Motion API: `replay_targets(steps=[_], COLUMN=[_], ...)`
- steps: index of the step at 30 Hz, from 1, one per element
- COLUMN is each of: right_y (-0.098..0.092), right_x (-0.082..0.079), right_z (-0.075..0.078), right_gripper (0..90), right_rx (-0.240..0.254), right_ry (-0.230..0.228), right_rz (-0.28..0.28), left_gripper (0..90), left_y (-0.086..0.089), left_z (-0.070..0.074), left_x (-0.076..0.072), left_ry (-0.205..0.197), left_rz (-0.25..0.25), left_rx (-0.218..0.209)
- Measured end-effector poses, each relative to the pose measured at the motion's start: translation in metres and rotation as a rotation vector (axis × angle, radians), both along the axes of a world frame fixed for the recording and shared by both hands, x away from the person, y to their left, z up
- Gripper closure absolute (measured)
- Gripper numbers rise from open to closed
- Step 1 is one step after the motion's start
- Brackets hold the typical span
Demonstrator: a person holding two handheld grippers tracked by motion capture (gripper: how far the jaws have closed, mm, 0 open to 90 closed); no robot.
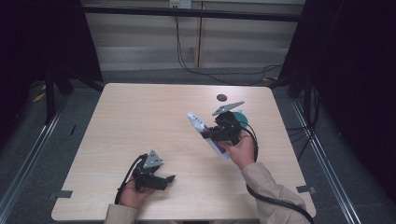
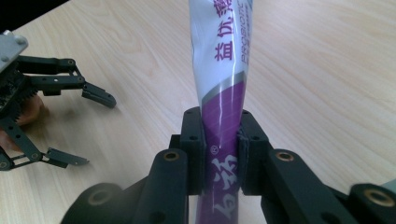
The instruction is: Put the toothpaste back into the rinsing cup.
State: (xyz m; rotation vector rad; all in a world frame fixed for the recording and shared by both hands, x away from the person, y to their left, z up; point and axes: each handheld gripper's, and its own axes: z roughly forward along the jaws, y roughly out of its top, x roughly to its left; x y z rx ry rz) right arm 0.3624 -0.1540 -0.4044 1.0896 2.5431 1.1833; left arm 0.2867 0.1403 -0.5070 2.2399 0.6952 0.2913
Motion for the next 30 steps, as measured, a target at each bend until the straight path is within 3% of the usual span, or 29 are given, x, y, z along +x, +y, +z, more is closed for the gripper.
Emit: replay_targets(steps=[8, 30], right_y=[-0.012, -0.029], right_x=[0.0, 0.008], right_z=[0.012, 0.035], right_gripper=[76.4, 76.4], right_rx=[0.075, 0.176], right_ry=[-0.05, -0.137], right_rz=[-0.015, -0.074], left_gripper=[21.0, 21.0], left_y=[0.0, 0.0], left_z=[0.0, 0.0], left_x=[0.0, 0.0], left_ry=[0.001, 0.0], left_rz=[0.0, 0.001], left_rx=[0.0, -0.001])
